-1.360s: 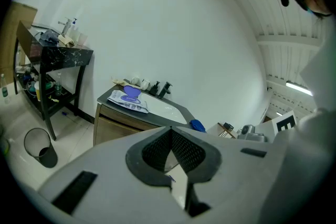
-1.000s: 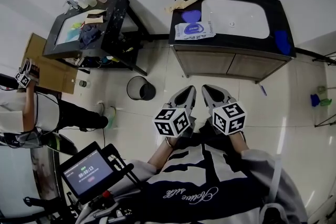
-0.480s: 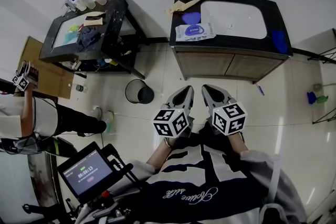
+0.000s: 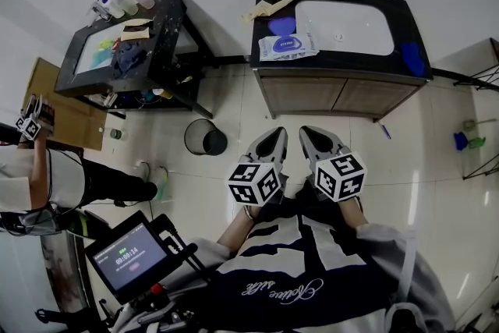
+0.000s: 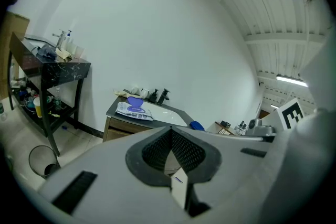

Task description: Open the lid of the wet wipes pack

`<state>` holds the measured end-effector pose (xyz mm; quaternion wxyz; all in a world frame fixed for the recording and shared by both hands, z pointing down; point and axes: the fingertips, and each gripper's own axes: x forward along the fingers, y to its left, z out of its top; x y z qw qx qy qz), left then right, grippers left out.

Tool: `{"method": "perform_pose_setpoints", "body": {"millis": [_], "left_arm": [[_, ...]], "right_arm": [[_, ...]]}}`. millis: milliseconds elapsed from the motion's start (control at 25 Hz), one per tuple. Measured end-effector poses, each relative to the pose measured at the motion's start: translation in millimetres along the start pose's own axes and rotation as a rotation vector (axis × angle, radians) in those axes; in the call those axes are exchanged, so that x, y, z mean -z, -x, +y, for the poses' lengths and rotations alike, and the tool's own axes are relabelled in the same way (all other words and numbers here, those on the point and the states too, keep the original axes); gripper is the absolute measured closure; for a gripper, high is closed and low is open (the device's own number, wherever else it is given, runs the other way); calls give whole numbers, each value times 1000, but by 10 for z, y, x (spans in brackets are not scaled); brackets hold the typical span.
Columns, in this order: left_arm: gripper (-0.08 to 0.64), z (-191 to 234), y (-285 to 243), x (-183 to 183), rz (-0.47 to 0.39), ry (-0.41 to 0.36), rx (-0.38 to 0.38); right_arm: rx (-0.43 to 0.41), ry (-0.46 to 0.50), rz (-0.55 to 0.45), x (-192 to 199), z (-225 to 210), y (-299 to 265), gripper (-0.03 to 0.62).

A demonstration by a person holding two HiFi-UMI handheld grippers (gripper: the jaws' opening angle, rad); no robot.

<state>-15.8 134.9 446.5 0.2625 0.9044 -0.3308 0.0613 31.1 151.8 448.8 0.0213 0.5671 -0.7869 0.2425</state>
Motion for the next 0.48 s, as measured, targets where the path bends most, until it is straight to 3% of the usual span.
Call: {"method": "perform_pose_setpoints", "body": {"millis": [320, 480], "left_arm": [[561, 77, 29, -108, -45, -102, -53], [561, 113, 53, -150, -74, -118, -55]], "right_arm": [[-16, 10, 8, -5, 29, -84, 592], [-24, 15, 6, 11, 64, -136, 592]]}}
